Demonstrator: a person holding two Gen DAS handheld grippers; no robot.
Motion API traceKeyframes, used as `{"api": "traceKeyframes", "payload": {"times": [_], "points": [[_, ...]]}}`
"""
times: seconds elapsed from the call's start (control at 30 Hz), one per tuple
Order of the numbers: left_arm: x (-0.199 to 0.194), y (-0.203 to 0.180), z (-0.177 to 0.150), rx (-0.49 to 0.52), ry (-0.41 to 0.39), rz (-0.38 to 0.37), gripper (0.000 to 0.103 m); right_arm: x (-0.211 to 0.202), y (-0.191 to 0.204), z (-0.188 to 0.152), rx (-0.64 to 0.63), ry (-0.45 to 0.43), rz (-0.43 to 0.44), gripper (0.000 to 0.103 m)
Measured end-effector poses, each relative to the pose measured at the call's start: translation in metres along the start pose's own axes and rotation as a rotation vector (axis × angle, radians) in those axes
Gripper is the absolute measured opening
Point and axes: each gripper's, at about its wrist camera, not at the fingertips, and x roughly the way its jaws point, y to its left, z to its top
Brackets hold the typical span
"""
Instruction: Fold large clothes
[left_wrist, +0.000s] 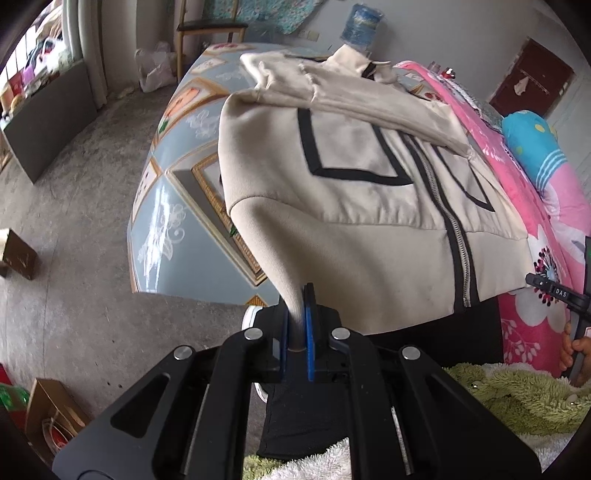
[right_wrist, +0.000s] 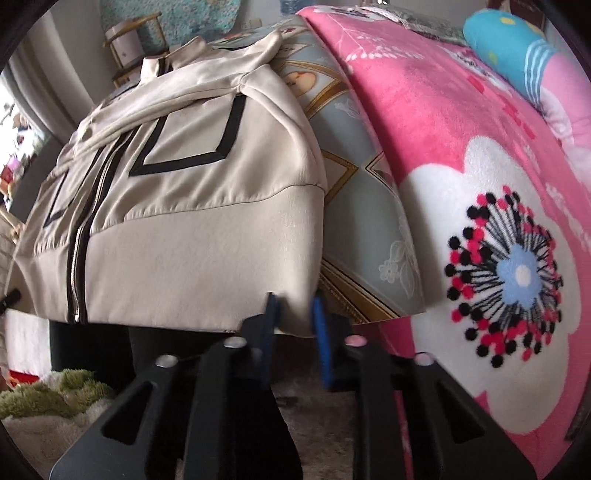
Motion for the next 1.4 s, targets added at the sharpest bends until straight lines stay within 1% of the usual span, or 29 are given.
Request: {"api": "traceKeyframes", "payload": {"times": [0.07, 0.13, 0.23, 0.37, 0.5, 0.57, 0.67, 0.7, 0.77, 0.83, 0.87, 0.9, 0.93, 0.97, 1.0, 1.03, 1.07, 1.1, 1.13, 1.17, 1.23, 1.3, 1.37, 1.4], "points": [[-0.009, -0.003, 0.004, 0.012, -0.034, -0.015, 0.005, -0.008, 0.002, 0.003, 0.0, -0.013, 0.008, 0.006], [-0.018, -0.004, 0.011, 0.023, -0.064, -0.033, 0.005, -0.019, 0.004, 0.009, -0.003, -0.045, 0.014, 0.006], [-0.031, -0.008, 0.031, 0.053, -0.12, -0.055, 0.005, -0.035, 0.007, 0.026, -0.006, -0.096, 0.041, 0.006], [-0.035, -0.001, 0.067, 0.014, -0.167, -0.121, 0.005, -0.045, 0.014, 0.057, -0.032, -0.165, 0.056, 0.006], [-0.023, 0.006, 0.107, -0.014, -0.186, -0.141, 0.005, -0.043, 0.022, 0.096, -0.053, -0.227, 0.061, 0.006], [-0.011, 0.011, 0.127, -0.025, -0.172, -0.134, 0.005, -0.035, 0.023, 0.12, -0.04, -0.245, 0.074, 0.006], [0.014, 0.019, 0.157, -0.041, -0.147, -0.134, 0.005, -0.015, 0.021, 0.153, -0.007, -0.25, 0.099, 0.006], [0.021, 0.022, 0.163, -0.045, -0.143, -0.129, 0.005, -0.007, 0.021, 0.163, 0.003, -0.248, 0.11, 0.006], [0.038, 0.027, 0.174, -0.053, -0.127, -0.121, 0.005, 0.015, 0.018, 0.184, 0.036, -0.232, 0.137, 0.006], [0.058, 0.033, 0.182, -0.055, -0.109, -0.096, 0.009, 0.042, 0.017, 0.201, 0.065, -0.191, 0.175, 0.007], [0.069, 0.037, 0.185, -0.066, -0.093, -0.102, 0.01, 0.053, 0.015, 0.207, 0.081, -0.177, 0.186, 0.009], [0.074, 0.04, 0.185, -0.072, -0.088, -0.109, 0.011, 0.062, 0.014, 0.21, 0.094, -0.165, 0.209, 0.018], [0.079, 0.044, 0.185, -0.085, -0.08, -0.109, 0.012, 0.071, 0.013, 0.214, 0.095, -0.152, 0.241, 0.031], [0.08, 0.049, 0.184, -0.109, -0.076, -0.121, 0.013, 0.076, 0.01, 0.216, 0.109, -0.148, 0.251, 0.037], [0.079, 0.053, 0.181, -0.127, -0.083, -0.134, 0.021, 0.076, 0.005, 0.216, 0.131, -0.147, 0.249, 0.047], [0.072, 0.058, 0.178, -0.143, -0.113, -0.127, 0.037, 0.074, 0.001, 0.215, 0.145, -0.156, 0.257, 0.053], [0.064, 0.063, 0.176, -0.15, -0.149, -0.103, 0.044, 0.069, -0.004, 0.213, 0.159, -0.171, 0.275, 0.055], [0.058, 0.066, 0.173, -0.153, -0.173, -0.091, 0.05, 0.062, -0.009, 0.211, 0.172, -0.187, 0.294, 0.061], [0.049, 0.072, 0.169, -0.159, -0.194, -0.081, 0.05, 0.056, -0.016, 0.207, 0.19, -0.201, 0.301, 0.063], [0.044, 0.075, 0.166, -0.17, -0.204, -0.065, 0.05, 0.05, -0.021, 0.204, 0.203, -0.209, 0.296, 0.063], [0.032, 0.081, 0.157, -0.184, -0.213, -0.043, 0.05, 0.039, -0.032, 0.193, 0.231, -0.21, 0.294, 0.065], [0.027, 0.081, 0.144, -0.192, -0.197, -0.049, 0.05, 0.033, -0.04, 0.176, 0.27, -0.191, 0.331, 0.07], [0.027, 0.077, 0.13, -0.201, -0.163, -0.064, 0.05, 0.031, -0.042, 0.16, 0.296, -0.159, 0.357, 0.071], [0.029, 0.073, 0.121, -0.212, -0.14, -0.075, 0.05, 0.031, -0.041, 0.148, 0.315, -0.127, 0.365, 0.071]]}}
